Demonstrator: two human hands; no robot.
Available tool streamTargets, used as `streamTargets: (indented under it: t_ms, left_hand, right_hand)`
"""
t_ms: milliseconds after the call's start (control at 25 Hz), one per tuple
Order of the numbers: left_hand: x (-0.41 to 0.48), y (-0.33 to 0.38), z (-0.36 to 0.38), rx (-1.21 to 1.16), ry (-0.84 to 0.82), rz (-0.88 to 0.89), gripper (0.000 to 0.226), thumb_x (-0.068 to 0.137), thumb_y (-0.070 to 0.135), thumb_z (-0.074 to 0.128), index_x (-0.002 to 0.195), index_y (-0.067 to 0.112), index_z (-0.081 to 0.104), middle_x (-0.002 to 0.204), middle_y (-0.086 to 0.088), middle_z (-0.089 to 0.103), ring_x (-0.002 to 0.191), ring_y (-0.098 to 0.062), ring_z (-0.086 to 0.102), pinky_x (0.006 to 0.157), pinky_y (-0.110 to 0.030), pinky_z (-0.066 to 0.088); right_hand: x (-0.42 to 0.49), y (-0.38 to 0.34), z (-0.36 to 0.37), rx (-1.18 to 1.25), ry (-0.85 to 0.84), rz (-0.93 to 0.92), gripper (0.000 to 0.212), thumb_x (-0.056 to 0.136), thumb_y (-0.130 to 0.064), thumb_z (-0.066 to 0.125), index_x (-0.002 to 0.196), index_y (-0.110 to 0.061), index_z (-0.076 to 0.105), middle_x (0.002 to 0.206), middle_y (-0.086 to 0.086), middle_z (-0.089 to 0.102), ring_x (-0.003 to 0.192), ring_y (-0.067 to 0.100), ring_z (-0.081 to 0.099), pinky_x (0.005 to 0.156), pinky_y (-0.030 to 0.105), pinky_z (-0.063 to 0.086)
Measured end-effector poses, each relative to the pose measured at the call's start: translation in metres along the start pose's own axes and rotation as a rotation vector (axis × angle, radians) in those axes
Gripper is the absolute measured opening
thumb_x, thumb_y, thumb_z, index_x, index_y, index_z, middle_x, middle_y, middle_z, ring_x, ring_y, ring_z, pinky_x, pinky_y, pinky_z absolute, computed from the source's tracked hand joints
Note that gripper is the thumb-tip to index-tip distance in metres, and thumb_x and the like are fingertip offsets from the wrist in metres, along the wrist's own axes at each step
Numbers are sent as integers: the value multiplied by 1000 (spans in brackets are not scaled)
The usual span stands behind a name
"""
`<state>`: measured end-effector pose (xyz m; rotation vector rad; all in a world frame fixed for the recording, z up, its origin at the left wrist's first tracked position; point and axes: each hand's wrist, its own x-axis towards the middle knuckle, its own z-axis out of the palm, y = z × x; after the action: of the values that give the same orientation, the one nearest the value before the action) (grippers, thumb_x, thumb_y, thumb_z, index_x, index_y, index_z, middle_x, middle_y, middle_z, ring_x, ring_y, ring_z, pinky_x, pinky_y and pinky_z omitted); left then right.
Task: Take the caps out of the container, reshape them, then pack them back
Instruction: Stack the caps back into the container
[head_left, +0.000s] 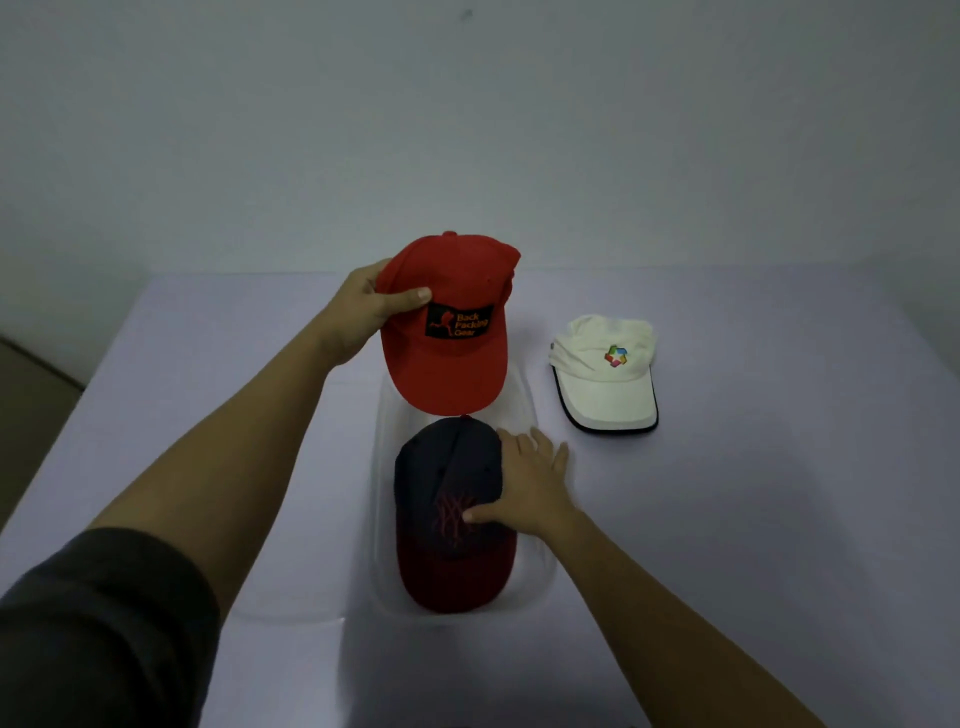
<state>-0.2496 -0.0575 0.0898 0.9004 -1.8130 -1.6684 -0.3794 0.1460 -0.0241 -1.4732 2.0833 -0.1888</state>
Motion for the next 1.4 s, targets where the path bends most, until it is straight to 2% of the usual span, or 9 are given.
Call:
streamTargets:
  t_ms: [160,320,640,760,840,1000,1120,1240,1400]
  left_hand:
    - [9,-20,3,6,-13,-10,30,85,11,65,113,23,63,105,7,70,96,-7,68,79,-19,54]
    - [11,-42,7,41,-109,-115,26,84,10,66,107,22,65,102,5,71,92,-9,69,76,-18,55]
    - [-23,-100,20,-71,-203,-371,33,87,9,61,116,23,62,109,0,69,106,-23,63,86,-29,52]
    - [-29,-103,23,81,-329,-367,50,88,6,58,130,31,49,123,6,58,112,-15,57,100,-29,44]
    - [-28,-97,23,239,-413,-360,65,86,4,55,138,39,38,123,9,51,106,-12,53,93,-26,42]
    - [-26,-89,19,522,-432,-332,42,92,39,47,133,36,43,129,8,49,114,-15,49,97,-29,39]
    - [-34,-93,22,669,-418,-293,44,93,52,40,129,29,53,129,5,55,114,-11,50,100,-28,39]
    - [-39,-95,25,592,-453,-315,39,95,42,44,130,26,53,131,5,54,113,-9,49,100,-25,37]
    - [-38,-89,20,478,-448,-347,35,94,20,52,126,32,52,128,9,51,117,-13,48,100,-27,38]
  right_hand:
    - [-10,2,6,-47,126,-86,112,58,-69,68,146,-22,17,148,0,28,143,24,7,104,70,-11]
    - [-17,7,14,-42,195,-151,121,48,-85,39,148,-21,15,148,1,27,140,21,10,105,67,-12]
    - [-13,13,9,-6,164,-159,121,49,-83,42,148,-21,13,142,1,28,137,23,17,111,65,-5]
    - [-13,12,8,-35,137,-179,117,59,-76,58,149,-20,9,146,3,24,139,25,14,113,62,-5]
    - [-12,12,6,-41,117,-188,115,63,-69,64,150,-20,7,146,4,23,139,26,15,114,60,0]
    - [-9,18,7,18,128,-258,119,55,-79,50,150,-18,10,136,5,31,127,23,28,112,43,20]
    - [-7,18,7,70,117,-263,121,53,-81,48,150,-20,9,133,4,31,124,21,31,110,35,21]
    - [-5,20,7,98,103,-201,130,47,-83,56,149,-23,1,141,5,24,133,24,23,116,50,14]
    - [1,26,-3,159,-7,-55,146,47,-68,78,144,-29,-23,158,0,-15,145,21,-17,108,63,-15]
